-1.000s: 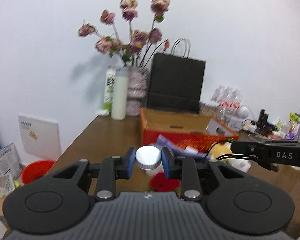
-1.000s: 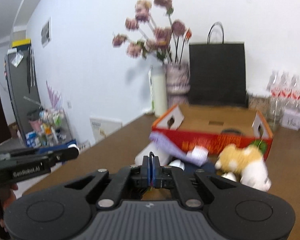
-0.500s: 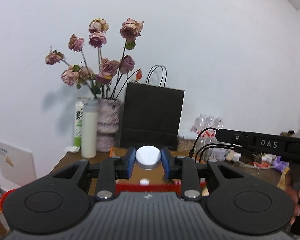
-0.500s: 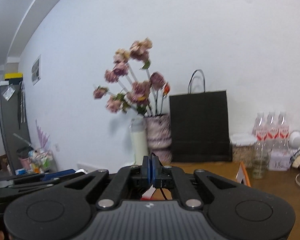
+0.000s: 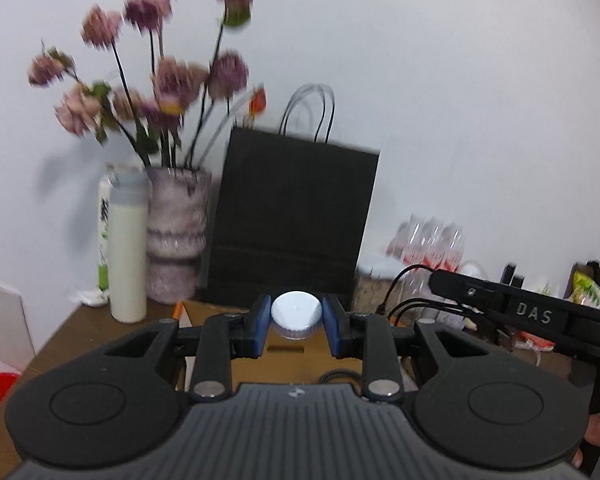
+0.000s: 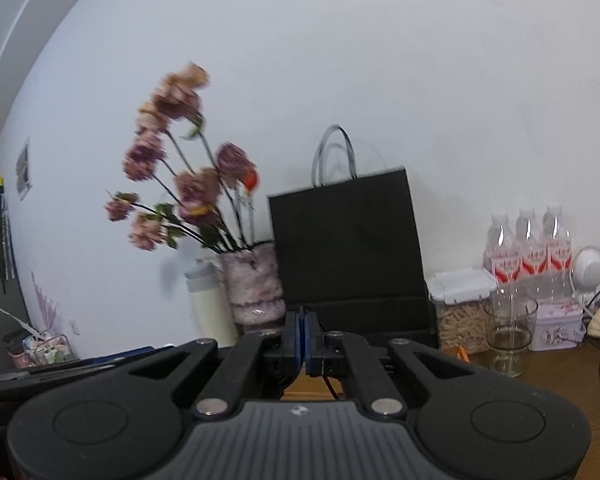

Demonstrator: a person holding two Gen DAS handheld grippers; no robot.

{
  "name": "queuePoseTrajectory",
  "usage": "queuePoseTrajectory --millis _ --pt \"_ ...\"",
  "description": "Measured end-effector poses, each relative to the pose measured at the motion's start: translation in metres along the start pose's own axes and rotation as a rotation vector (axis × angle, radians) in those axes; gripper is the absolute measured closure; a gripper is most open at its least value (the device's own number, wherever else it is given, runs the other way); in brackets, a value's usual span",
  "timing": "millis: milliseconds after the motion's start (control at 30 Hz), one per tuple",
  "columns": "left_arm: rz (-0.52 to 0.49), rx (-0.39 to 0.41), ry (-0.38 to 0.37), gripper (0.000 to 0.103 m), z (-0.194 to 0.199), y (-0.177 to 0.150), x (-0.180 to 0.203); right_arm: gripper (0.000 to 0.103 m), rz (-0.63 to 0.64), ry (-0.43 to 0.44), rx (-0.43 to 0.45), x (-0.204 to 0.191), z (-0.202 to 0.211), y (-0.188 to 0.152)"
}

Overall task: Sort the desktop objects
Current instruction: 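Lift and carry the cap and thin cable over the cardboard box with both grippers, then open both grippers to drop the cap and cable into the box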

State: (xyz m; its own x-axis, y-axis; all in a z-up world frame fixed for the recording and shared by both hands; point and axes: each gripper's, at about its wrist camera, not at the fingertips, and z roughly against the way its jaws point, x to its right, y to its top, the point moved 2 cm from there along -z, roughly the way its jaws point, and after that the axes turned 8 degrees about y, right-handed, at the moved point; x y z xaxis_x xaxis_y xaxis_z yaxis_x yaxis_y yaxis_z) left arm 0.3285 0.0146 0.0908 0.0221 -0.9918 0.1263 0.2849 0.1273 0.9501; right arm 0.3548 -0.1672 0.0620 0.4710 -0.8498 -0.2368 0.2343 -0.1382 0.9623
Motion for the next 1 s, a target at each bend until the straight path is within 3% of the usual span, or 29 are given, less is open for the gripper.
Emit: queuePoseTrajectory --millis 133,233,400,567,867,1000 --pt "-0.014 -0.046 0.013 0.074 -0.039 -0.004 -0.001 0.102 0.001 -0.032 -0.048 0.027 -0.029 -0.009" --pt "-0.029 -0.077 0.043 0.074 -0.067 -0.011 -0.002 0.102 0.105 -0.105 -0.054 0.035 -0.047 -0.018" --pt "-0.058 -0.157 0.087 0.074 -0.103 -0.029 -0.002 0.102 0.145 -0.12 -0.153 0.051 -0.08 -0.041" --pt "-0.097 -0.191 0.092 0.074 -0.111 -0.044 0.003 0.102 0.141 -0.086 -0.256 0.05 -0.098 -0.065" --pt "-0.101 -0.246 0.102 0.074 -0.119 -0.055 0.001 0.101 0.094 -0.05 -0.328 0.051 -0.104 -0.078" --pt "-0.104 -0.256 0.11 0.073 -0.121 -0.056 0.0 0.092 0.069 -0.058 -0.343 0.054 -0.104 -0.079"
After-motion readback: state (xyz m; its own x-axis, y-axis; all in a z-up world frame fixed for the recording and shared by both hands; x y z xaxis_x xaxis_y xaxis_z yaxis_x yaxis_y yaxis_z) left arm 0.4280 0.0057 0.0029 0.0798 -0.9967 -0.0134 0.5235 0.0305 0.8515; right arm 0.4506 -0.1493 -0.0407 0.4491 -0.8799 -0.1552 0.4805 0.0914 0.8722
